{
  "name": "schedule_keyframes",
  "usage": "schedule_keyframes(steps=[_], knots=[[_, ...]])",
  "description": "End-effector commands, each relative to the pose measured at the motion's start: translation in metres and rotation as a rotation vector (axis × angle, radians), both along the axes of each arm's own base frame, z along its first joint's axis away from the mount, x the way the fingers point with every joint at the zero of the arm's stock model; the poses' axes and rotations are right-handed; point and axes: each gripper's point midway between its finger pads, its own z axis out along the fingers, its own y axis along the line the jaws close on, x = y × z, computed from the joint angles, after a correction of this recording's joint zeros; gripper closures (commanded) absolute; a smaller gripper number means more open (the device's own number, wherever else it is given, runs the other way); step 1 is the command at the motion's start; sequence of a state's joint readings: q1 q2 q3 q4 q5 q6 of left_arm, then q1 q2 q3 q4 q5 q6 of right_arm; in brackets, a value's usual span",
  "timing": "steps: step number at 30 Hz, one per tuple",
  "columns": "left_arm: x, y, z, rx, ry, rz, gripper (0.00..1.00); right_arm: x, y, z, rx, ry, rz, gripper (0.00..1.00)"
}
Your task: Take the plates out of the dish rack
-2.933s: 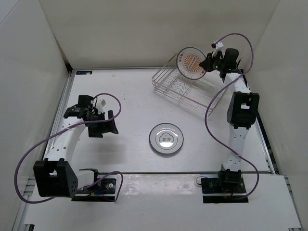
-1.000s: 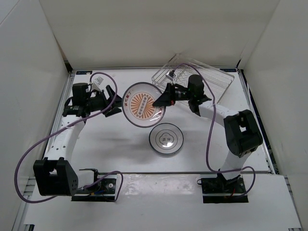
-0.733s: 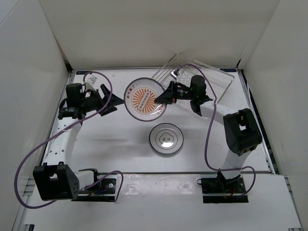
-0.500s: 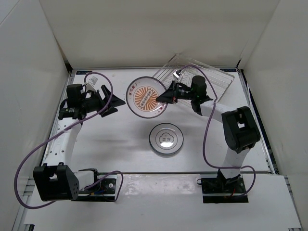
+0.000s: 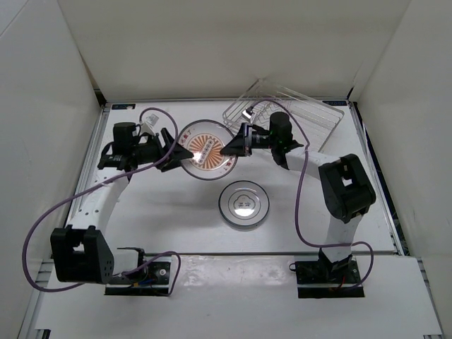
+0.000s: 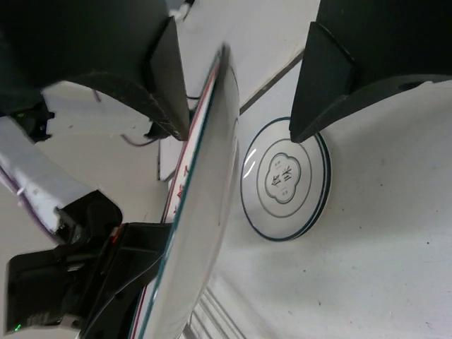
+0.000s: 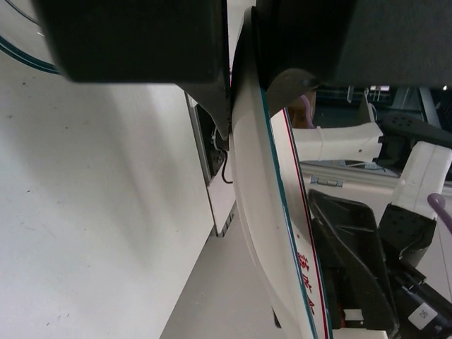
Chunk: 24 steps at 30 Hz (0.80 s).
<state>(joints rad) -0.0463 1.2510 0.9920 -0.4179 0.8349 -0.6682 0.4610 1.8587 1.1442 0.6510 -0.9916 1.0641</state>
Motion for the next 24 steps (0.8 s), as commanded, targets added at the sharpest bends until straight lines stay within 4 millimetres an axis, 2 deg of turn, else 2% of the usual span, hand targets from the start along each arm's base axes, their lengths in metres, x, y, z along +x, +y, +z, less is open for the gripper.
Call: schedule_keyframes(steps=[1, 2, 5, 6, 7, 9, 10, 11, 12, 13, 14, 15, 16, 17, 18, 20, 23, 24], knots=[[0.001, -0.013, 0.002, -0.004, -0.027, -0.047, 0.34, -0.004, 0.007, 0.022, 0.031, -0.072, 0.044, 1.0], [0.0, -0.013, -0.005, -0.001, -0.009, -0.05, 0.59, -0.005, 0.007, 0.021, 0.026, -0.067, 0.041, 1.0], [-0.004, -0.004, -0.017, 0.045, 0.04, 0.003, 0.96, -0.005, 0.003, 0.018, 0.007, -0.044, 0.022, 1.0], [-0.008, 0.001, -0.026, 0.074, 0.078, 0.02, 1.0, -0.005, 0.003, 0.018, 0.004, -0.043, 0.02, 1.0], [-0.003, 0.011, -0.032, 0.118, 0.085, 0.074, 1.0, -0.005, 0.001, 0.017, 0.002, -0.045, 0.019, 0.93], [-0.004, 0.017, -0.038, 0.133, 0.108, 0.106, 1.0, -0.007, -0.001, 0.019, -0.003, -0.031, 0.018, 0.79], [-0.003, 0.024, -0.043, 0.132, 0.129, 0.135, 1.0, -0.003, -0.003, 0.019, -0.009, -0.041, 0.004, 0.57], [-0.002, 0.026, -0.048, 0.114, 0.16, 0.158, 1.0, -0.006, -0.005, 0.016, -0.035, -0.005, -0.001, 0.13], [0.0, 0.028, -0.051, 0.084, 0.196, 0.19, 1.0, -0.003, -0.007, 0.016, -0.044, -0.003, -0.008, 0.1], [0.002, 0.045, -0.062, 0.05, 0.253, 0.267, 1.0, 0.004, -0.013, 0.014, -0.057, -0.019, -0.032, 0.1], [0.008, 0.047, -0.058, 0.015, 0.222, 0.271, 1.0, 0.003, -0.016, 0.009, -0.087, -0.005, -0.034, 0.1], [0.007, 0.054, -0.071, 0.003, 0.245, 0.304, 1.0, 0.004, -0.022, 0.011, -0.116, -0.009, -0.042, 0.1], [0.008, 0.06, -0.074, -0.003, 0.262, 0.329, 1.0, 0.01, -0.03, 0.003, -0.153, 0.03, -0.078, 0.1], [0.008, 0.065, -0.081, 0.01, 0.284, 0.344, 1.0, 0.015, -0.038, 0.006, -0.163, -0.029, -0.095, 0.1], [0.009, 0.068, -0.087, 0.015, 0.313, 0.352, 1.0, 0.016, -0.048, 0.003, -0.186, -0.008, -0.12, 0.1], [0.008, 0.071, -0.099, 0.055, 0.328, 0.342, 1.0, 0.026, -0.061, 0.006, -0.208, -0.073, -0.172, 0.1], [0.01, 0.075, -0.117, 0.082, 0.367, 0.339, 1.0, 0.03, -0.069, 0.023, -0.23, -0.144, -0.191, 0.1], [0.01, 0.078, -0.127, 0.102, 0.384, 0.343, 1.0, 0.023, -0.073, 0.016, -0.268, -0.104, -0.177, 0.1]])
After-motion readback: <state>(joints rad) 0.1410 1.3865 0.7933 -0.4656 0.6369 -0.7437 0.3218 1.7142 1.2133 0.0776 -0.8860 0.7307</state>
